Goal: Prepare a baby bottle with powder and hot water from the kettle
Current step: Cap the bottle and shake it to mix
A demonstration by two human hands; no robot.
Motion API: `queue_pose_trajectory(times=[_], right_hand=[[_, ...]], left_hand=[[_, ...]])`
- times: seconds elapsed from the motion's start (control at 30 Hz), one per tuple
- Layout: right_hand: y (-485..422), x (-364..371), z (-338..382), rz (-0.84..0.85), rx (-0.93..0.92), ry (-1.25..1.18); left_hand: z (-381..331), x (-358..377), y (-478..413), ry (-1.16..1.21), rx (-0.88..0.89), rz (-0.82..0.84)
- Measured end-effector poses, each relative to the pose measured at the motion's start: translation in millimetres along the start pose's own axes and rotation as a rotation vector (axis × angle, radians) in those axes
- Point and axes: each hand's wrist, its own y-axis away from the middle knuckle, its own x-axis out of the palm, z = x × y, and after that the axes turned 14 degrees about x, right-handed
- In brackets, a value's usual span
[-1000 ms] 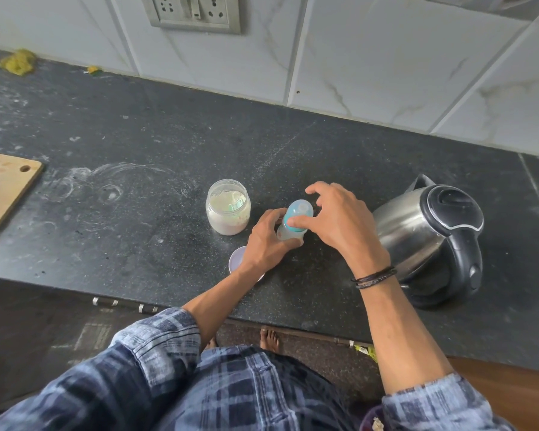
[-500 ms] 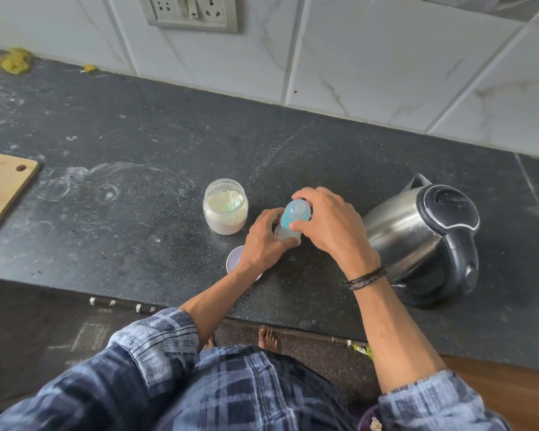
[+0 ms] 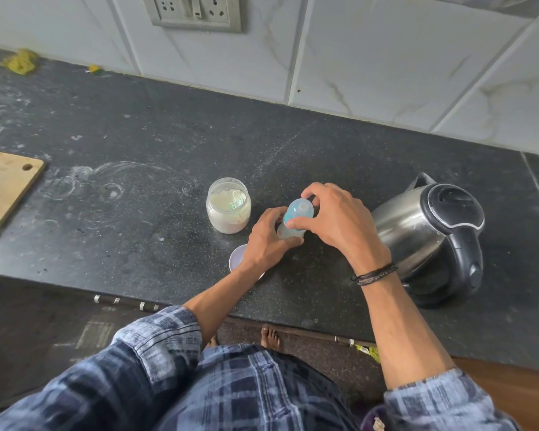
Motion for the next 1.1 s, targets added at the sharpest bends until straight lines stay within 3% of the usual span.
queue_pose_trajectory(times=[1.1], right_hand=[[8, 26, -2, 0.016, -0.054, -0.013]], left_hand=[[-5, -2, 2, 0.009, 0.051, -0.019]])
